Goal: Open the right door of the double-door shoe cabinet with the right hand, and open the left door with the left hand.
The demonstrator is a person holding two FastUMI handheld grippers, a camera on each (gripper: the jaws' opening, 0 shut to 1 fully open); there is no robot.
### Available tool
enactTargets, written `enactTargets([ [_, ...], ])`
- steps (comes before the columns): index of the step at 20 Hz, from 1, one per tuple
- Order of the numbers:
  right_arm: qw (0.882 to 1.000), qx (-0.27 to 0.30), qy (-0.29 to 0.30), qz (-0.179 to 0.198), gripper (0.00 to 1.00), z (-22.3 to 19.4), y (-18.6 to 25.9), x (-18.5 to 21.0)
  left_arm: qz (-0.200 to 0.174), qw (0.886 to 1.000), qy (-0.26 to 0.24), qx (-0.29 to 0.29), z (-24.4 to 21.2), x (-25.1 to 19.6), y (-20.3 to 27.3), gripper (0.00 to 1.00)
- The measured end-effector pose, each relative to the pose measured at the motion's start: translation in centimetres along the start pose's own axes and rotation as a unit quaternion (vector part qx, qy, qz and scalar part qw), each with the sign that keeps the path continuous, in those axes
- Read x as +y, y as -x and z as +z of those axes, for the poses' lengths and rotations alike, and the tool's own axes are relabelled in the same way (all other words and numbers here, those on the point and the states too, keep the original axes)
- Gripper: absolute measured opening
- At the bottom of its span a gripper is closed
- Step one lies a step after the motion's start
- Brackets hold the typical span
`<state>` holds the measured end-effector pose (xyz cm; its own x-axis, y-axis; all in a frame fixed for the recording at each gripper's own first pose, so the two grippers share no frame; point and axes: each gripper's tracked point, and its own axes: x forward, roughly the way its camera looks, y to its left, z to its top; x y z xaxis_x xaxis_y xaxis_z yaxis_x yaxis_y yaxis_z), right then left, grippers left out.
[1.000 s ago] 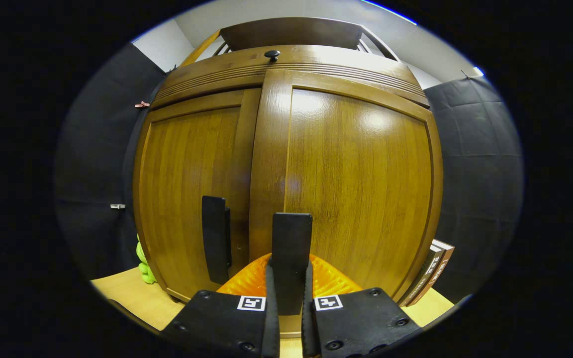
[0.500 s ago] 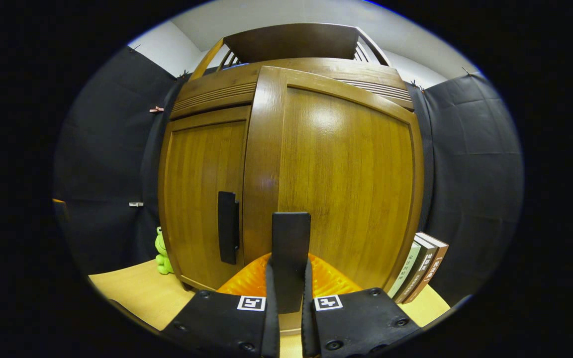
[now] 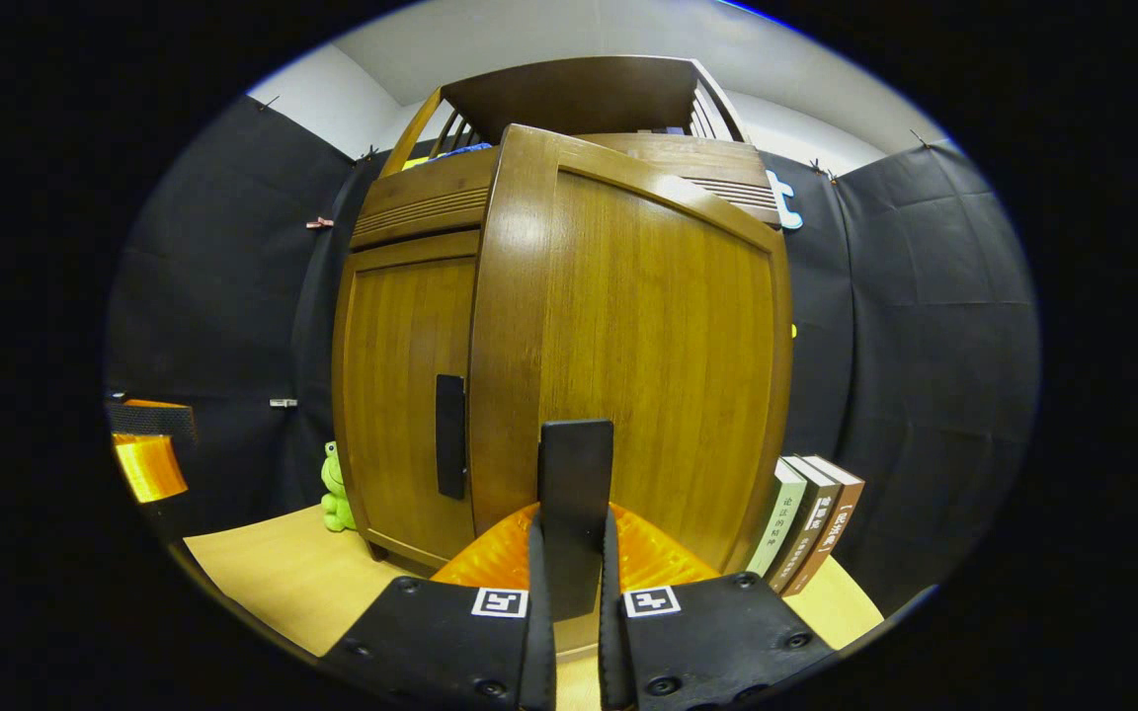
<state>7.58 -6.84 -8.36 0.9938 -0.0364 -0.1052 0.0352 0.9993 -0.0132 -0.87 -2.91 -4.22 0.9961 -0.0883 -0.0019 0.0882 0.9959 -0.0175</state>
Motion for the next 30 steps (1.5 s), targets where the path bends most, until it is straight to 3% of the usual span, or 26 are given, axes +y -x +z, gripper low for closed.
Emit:
enactTargets([
  [1,1.0,0.001,0.0,-0.002,0.25,0.0,0.4,-0.3,-0.005,1.0,0.002,-0.001,0.0,-0.4,-0.2,0.93],
  [6,1.0,0.0,0.002,-0.01,0.16,0.2,2.3,-1.8,-0.026,1.0,0.0,0.0,-0.4,-2.5,-1.6,0.93],
  [8,1.0,0.0,0.003,-0.016,0.2,0.2,3.0,-2.6,-0.037,0.999,0.002,0.0,-0.4,-3.3,-1.9,0.93],
  [13,1.0,0.002,0.006,-0.03,0.2,0.4,4.8,-4.5,-0.058,0.998,0.004,0.002,-0.5,-5.5,-2.8,0.93],
  [22,0.996,0.001,0.017,-0.092,0.19,0.6,8.0,-9.3,-0.082,0.997,0.005,0.01,-1.0,-8.5,-3.8,0.92],
  [23,0.995,0.002,0.021,-0.101,0.14,0.6,8.3,-10.0,-0.085,0.996,0.006,0.01,-0.9,-8.9,-4.0,0.93],
  [25,0.992,0.004,0.028,-0.12,0.14,0.6,9.0,-11.4,-0.092,0.996,0.007,0.012,-1.1,-9.9,-4.4,0.93],
  [26,0.991,0.003,0.028,-0.129,0.24,0.7,9.2,-12.1,-0.096,0.995,0.006,0.013,-1.2,-10.2,-4.4,0.93],
  [27,0.99,0.003,0.026,-0.139,0.12,0.7,9.5,-12.7,-0.099,0.995,0.005,0.014,-1.2,-10.6,-4.5,0.92],
  [29,0.989,0.001,0.02,-0.147,0.13,0.9,10.1,-13.7,-0.107,0.994,0.005,0.014,-1.2,-11.2,-4.8,0.94],
  [30,0.989,0.002,0.015,-0.15,0.19,0.9,10.4,-14.1,-0.111,0.994,0.006,0.015,-1.3,-11.7,-5.1,0.94],
])
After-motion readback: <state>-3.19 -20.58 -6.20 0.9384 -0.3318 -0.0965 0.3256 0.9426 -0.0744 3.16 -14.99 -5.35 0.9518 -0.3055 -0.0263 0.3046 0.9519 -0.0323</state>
